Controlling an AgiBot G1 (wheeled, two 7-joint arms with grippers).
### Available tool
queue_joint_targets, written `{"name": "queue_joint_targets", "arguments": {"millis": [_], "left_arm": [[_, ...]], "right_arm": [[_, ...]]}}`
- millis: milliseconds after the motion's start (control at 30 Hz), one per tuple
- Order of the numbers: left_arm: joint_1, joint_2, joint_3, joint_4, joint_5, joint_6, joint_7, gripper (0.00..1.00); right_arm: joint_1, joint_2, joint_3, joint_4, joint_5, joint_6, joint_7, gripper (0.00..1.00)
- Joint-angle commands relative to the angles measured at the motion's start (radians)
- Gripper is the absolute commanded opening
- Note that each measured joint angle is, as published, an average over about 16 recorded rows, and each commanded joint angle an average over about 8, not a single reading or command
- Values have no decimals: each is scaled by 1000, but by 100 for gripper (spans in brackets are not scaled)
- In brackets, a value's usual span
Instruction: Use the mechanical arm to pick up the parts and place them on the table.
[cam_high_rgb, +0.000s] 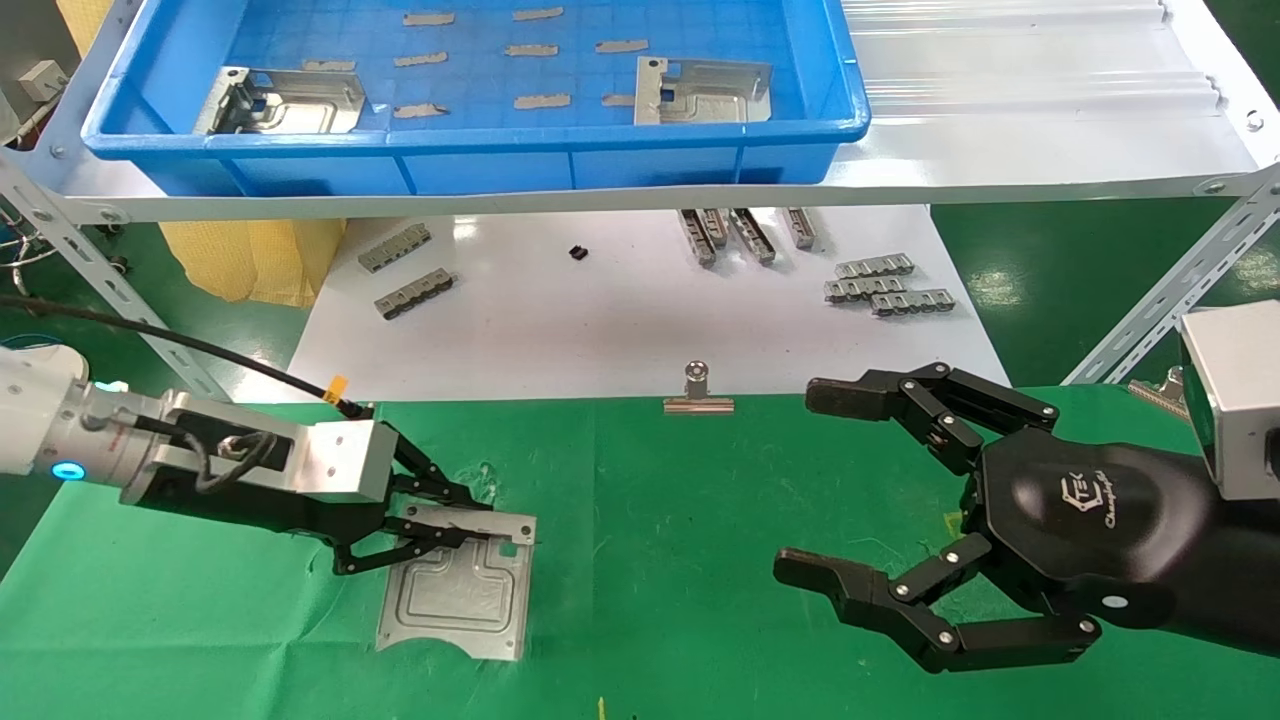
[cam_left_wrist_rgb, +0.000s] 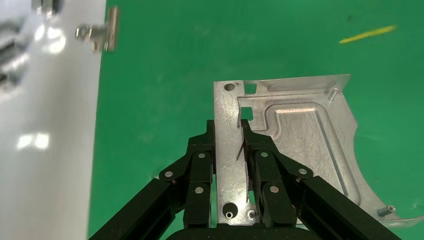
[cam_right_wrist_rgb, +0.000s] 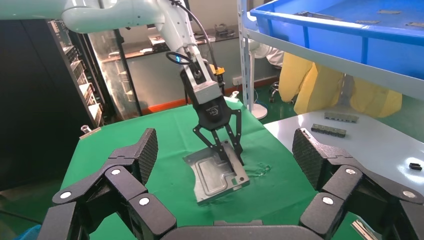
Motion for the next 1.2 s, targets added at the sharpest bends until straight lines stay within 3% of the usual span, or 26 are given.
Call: {"name": "queue_joint_targets", "arguments": {"millis": [33,100,133,567,967,1200], "left_arm": [[0,17,3,52,4,-8,29,67],[0,27,2,87,4,-20,53,92],[0,31,2,102,6,-27,66,100],[-17,63,-15,234,-16,-34,136,100],[51,3,-99,289,-149,69,-7,100],[67,-4,-107,292,-163,73,-20,100]], "right_arm": [[0,0,0,0,0,0,0,100],[0,0,0,0,0,0,0,100],[0,0,0,0,0,0,0,100],[0,0,0,0,0,0,0,100],[0,0,0,0,0,0,0,100],[0,0,0,0,0,0,0,100]]}}
